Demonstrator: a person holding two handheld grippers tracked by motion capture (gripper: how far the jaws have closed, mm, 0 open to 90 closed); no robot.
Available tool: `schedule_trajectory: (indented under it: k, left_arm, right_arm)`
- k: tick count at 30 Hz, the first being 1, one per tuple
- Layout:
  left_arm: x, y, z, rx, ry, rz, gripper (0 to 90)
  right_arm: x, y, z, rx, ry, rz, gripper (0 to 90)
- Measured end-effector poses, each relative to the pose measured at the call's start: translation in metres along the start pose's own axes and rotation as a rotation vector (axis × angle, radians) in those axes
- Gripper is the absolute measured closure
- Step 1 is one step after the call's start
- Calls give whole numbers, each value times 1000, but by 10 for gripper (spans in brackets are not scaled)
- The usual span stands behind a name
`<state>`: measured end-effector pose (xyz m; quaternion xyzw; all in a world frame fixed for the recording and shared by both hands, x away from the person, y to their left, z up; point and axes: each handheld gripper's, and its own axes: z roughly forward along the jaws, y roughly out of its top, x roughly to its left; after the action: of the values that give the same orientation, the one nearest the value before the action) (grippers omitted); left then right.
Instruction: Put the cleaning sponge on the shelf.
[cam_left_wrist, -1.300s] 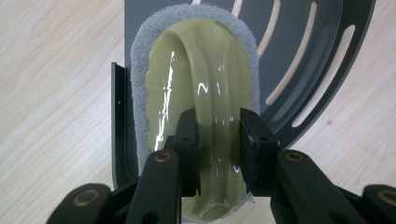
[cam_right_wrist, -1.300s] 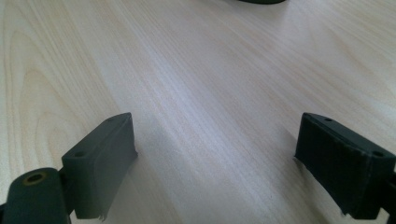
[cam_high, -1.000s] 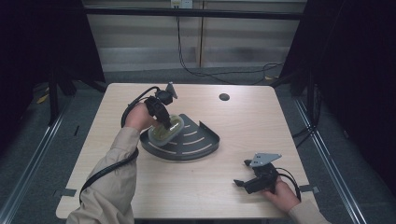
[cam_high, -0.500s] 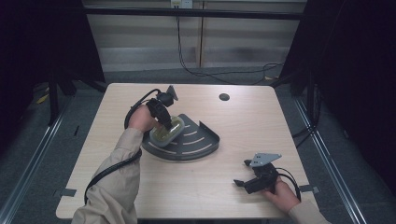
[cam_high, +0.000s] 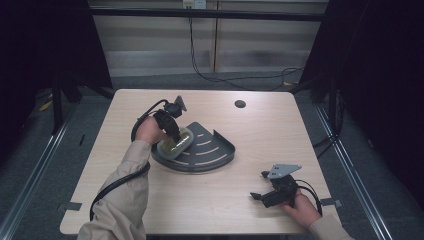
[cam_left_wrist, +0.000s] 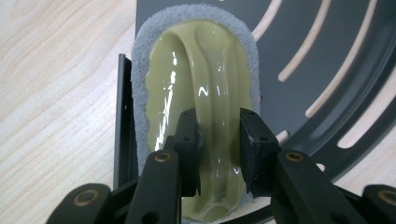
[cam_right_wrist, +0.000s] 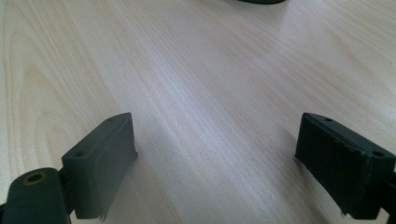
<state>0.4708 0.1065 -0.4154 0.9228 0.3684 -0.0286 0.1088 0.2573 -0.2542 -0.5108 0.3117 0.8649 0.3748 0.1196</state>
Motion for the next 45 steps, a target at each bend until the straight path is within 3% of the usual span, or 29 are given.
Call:
schedule_trajectory:
  k: [9,16,28,39,45]
  left_arm:
    - [4,-6,6,4,-10,-10,711]
    - [6,-10,11,25,10,-22,703]
    - [6,-9,8,31,24,-14,695]
    - [6,-14,7,28,34,-33,663]
    - [7,-15,6,31,42,-20,693]
  right_arm:
    - [0,0,0,0,0,0,114]
    - [0,0,0,0,0,0,114]
    - [0,0,0,1,0,2,114]
    - [0,0,0,0,0,0,114]
    - [0,0,0,0,0,2,114]
